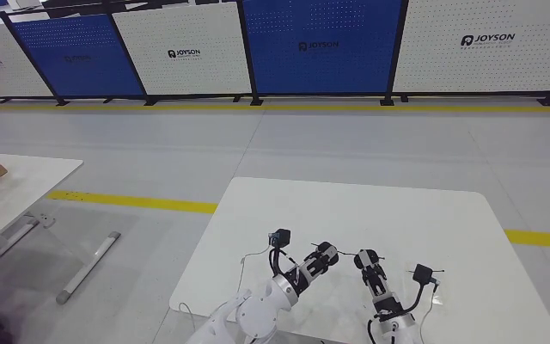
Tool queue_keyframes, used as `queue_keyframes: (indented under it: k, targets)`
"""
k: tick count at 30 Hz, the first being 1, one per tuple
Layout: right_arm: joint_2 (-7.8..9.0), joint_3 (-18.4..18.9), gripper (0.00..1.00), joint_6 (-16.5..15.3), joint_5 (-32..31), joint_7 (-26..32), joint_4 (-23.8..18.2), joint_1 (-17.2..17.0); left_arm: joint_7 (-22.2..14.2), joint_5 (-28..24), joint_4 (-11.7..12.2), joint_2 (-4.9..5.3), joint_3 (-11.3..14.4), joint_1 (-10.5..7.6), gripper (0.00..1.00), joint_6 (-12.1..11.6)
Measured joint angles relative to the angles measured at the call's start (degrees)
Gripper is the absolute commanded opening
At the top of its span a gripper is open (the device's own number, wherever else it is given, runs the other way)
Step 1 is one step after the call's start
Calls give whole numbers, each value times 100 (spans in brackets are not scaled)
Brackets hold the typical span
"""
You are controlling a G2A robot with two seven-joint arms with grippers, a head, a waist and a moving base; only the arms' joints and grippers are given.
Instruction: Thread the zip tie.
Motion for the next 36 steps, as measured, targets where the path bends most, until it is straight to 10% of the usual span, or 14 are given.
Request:
queue_keyframes:
  k: [24,30,36]
  targets:
    - [72,160,0,0,369,596,-121,-54,-141,405,-99,14,47,50,0,-49]
    - [75,155,0,0,308,577,-136,-66,-121,495,-128,15,41,55,28,14]
    - [66,134,0,0,227,469,-114,-67,-21,649,-158,8,78,72,29,88]
